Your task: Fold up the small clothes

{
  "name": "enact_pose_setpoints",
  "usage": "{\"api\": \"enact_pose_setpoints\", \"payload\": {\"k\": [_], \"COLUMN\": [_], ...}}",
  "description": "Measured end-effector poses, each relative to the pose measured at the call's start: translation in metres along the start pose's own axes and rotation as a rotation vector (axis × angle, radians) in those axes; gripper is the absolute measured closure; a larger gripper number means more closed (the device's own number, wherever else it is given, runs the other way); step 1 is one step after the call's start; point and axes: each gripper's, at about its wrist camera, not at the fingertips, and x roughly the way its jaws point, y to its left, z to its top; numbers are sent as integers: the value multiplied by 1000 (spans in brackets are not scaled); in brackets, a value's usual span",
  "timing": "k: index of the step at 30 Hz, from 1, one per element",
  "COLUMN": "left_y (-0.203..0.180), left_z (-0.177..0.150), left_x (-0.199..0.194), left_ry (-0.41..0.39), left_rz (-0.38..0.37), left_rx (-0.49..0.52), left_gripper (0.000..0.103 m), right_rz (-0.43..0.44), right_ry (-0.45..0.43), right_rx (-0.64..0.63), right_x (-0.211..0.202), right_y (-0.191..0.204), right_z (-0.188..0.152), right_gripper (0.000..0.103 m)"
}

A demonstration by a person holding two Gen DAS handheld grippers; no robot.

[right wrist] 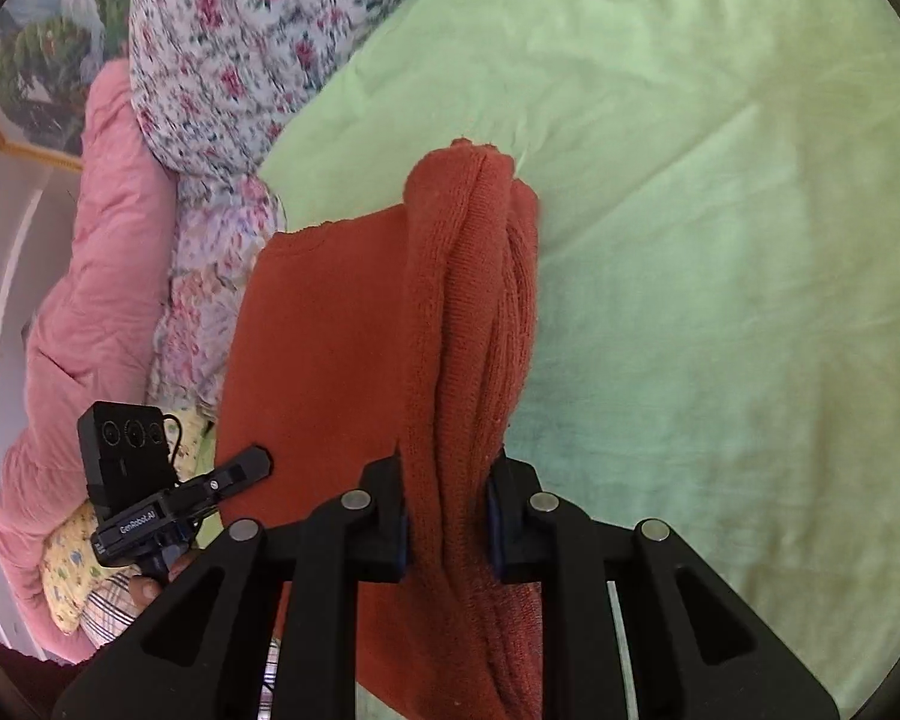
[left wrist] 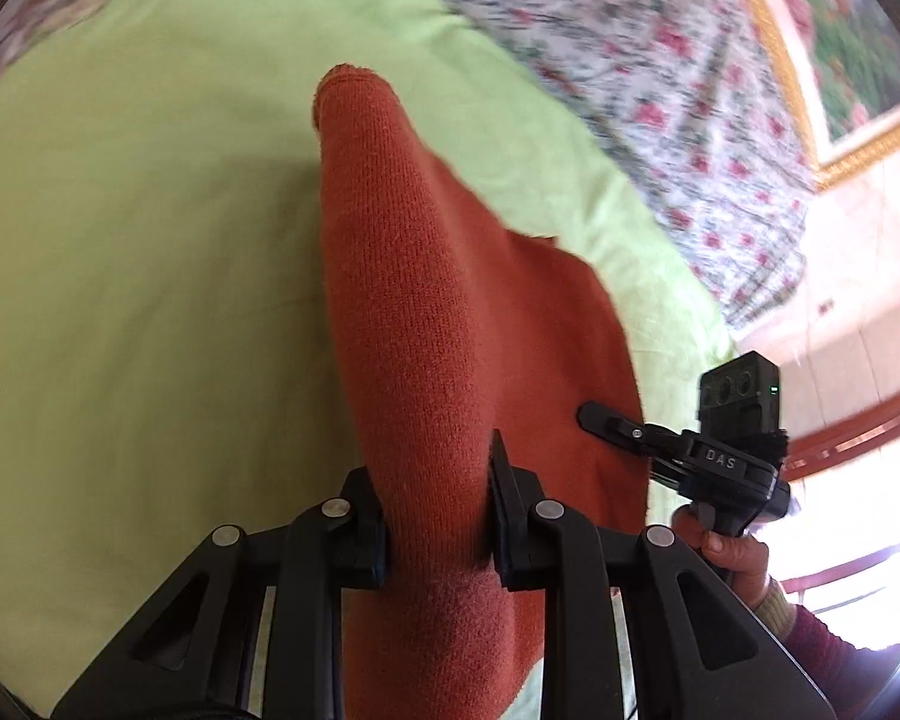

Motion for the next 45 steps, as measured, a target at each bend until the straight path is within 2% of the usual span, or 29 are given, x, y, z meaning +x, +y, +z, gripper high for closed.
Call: {"api": "enact_pose_setpoints", "payload": {"k": [3,6,8,10,13,17,19,21,22,23,25,28,30,32,33,35,37,41,43,45], "left_y": [13,16,18,22,27,32,34,36,36,35,30,31,40,49,52,51,44,29,22,17], "left_z": [-7,-10,-9,-7,0,19,31,42,50,57,68,76,76,73,72,68,59,27,2,-22], "left_x": [7,7,5,3,0,2,7,12,17,21,27,30,37,39,37,30,21,-1,-13,-22], "left_ry": [18,19,18,19,-4,-38,-62,-80,-86,-91,-106,-137,-124,-113,-110,-109,-110,-87,-65,-40], "left_rz": [52,80,86,98,111,110,135,153,166,177,179,175,199,204,204,213,239,243,233,237], "left_rx": [-2,2,-9,-25,-50,-97,-105,-109,-104,-90,-61,-47,-64,-90,-110,-124,-101,-50,-30,-6], "left_gripper": [73,69,65,57,53,51,51,54,59,64,84,88,88,86,81,77,76,70,64,64], "right_rz": [-47,-40,-50,-102,-167,-165,-160,-156,-155,-169,-173,-171,-201,-193,-192,-200,-218,-203,-200,-191], "right_ry": [15,15,22,21,-23,-86,-113,-115,-104,-94,-104,-142,-118,-104,-105,-95,-94,-97,-96,-90], "right_rx": [4,36,36,14,-27,-19,-22,-39,-44,-54,-67,-79,-67,-49,-47,-50,-58,-81,-85,-94], "right_x": [13,15,12,7,-9,-20,-19,-13,-9,-5,-2,-2,8,13,13,8,-2,-27,-40,-53], "right_y": [-6,-14,-15,-9,1,5,8,12,13,15,17,18,10,-1,-1,2,7,16,18,20], "right_z": [-2,-3,-3,-1,3,17,27,36,40,44,50,54,53,53,53,53,50,31,14,-9], "right_gripper": [82,79,72,65,63,63,63,68,84,91,92,93,93,92,91,81,79,79,79,79]}}
